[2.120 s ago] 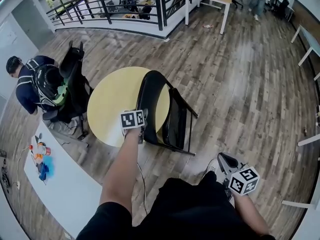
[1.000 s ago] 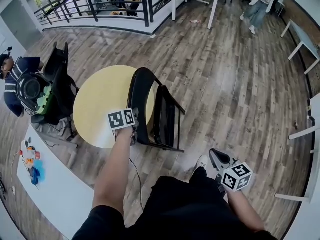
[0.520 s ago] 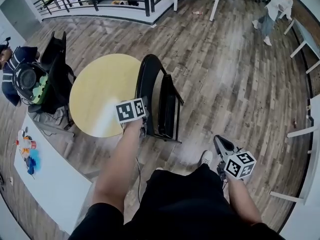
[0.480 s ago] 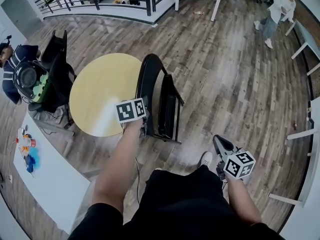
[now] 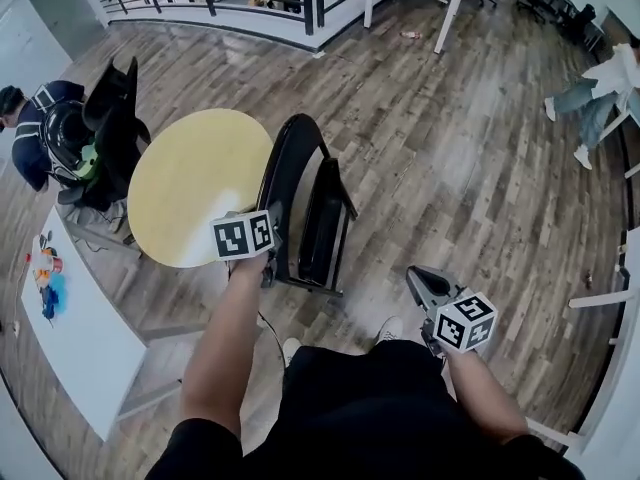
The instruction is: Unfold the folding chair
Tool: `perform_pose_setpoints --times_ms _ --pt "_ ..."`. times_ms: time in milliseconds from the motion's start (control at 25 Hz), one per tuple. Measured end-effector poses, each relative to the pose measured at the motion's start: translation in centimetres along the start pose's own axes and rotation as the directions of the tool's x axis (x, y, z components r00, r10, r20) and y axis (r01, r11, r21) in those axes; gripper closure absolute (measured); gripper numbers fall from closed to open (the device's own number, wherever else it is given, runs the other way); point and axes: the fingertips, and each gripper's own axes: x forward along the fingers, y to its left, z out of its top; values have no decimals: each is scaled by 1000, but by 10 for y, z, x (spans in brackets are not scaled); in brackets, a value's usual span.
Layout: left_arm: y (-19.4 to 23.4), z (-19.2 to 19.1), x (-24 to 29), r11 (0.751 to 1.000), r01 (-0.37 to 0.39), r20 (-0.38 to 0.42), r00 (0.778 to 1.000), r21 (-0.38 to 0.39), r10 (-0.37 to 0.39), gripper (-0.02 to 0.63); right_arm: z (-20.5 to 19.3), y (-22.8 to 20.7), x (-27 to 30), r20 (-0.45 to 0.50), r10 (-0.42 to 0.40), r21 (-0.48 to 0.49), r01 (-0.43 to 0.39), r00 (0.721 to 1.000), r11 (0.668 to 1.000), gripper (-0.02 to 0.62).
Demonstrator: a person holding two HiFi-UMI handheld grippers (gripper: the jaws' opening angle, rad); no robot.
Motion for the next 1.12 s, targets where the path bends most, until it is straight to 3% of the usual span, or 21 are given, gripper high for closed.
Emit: perform_pose_setpoints --times_ms 400,840,1000,1120 --pt "-88 -12 11 997 -42 5 999 64 41 506 -23 -60 -22 -78 116 -17 -118 990 993 589" --pt "-151 -23 20 994 -51 -16 998 95 53 511 -70 -83 44 -147 204 169 -178 968 969 588" --pt "-172 -28 21 995 -30 -26 999 92 32 517 -81 -75 92 -185 232 252 -182 955 950 475" --pt "-181 -30 23 995 -21 -29 999 92 24 517 -101 -62 136 -238 296 389 -189 925 902 370"
